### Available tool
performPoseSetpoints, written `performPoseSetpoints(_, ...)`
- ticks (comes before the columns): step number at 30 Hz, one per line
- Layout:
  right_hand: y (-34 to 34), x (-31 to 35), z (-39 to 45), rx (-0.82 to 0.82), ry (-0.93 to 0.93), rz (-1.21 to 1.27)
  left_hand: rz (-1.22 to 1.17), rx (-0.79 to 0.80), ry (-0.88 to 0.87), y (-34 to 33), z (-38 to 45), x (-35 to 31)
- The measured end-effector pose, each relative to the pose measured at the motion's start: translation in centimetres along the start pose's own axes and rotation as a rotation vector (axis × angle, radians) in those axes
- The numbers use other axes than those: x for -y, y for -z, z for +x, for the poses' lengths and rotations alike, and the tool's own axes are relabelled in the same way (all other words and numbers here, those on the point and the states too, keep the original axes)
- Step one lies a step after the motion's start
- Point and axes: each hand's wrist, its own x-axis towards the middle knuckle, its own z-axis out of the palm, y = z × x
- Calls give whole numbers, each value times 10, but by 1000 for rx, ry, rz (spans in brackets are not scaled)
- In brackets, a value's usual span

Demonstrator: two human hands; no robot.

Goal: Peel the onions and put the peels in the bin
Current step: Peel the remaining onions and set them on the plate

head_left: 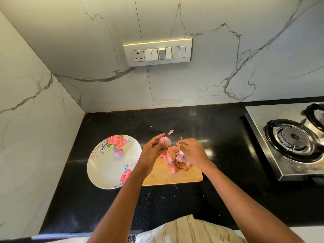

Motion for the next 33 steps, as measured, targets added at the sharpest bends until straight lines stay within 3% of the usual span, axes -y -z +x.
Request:
performPoseSetpoints(7, 8, 48, -3, 35, 262, 143, 142, -109, -2, 0, 13, 6)
performPoseSetpoints(17, 11, 51, -1, -99, 387, 137, 186, -108, -57, -3, 13, -6)
performPoseSetpoints(23, 15, 49, 2, -195, 284, 204, 75, -41, -76, -7, 11, -11)
performPoseSetpoints(29, 25, 54, 12, -114, 158, 387, -39, 16, 0, -5, 13, -25)
performPoseSetpoints(33, 27, 54, 13, -59, 137, 388, 158, 10, -30, -3, 16, -28)
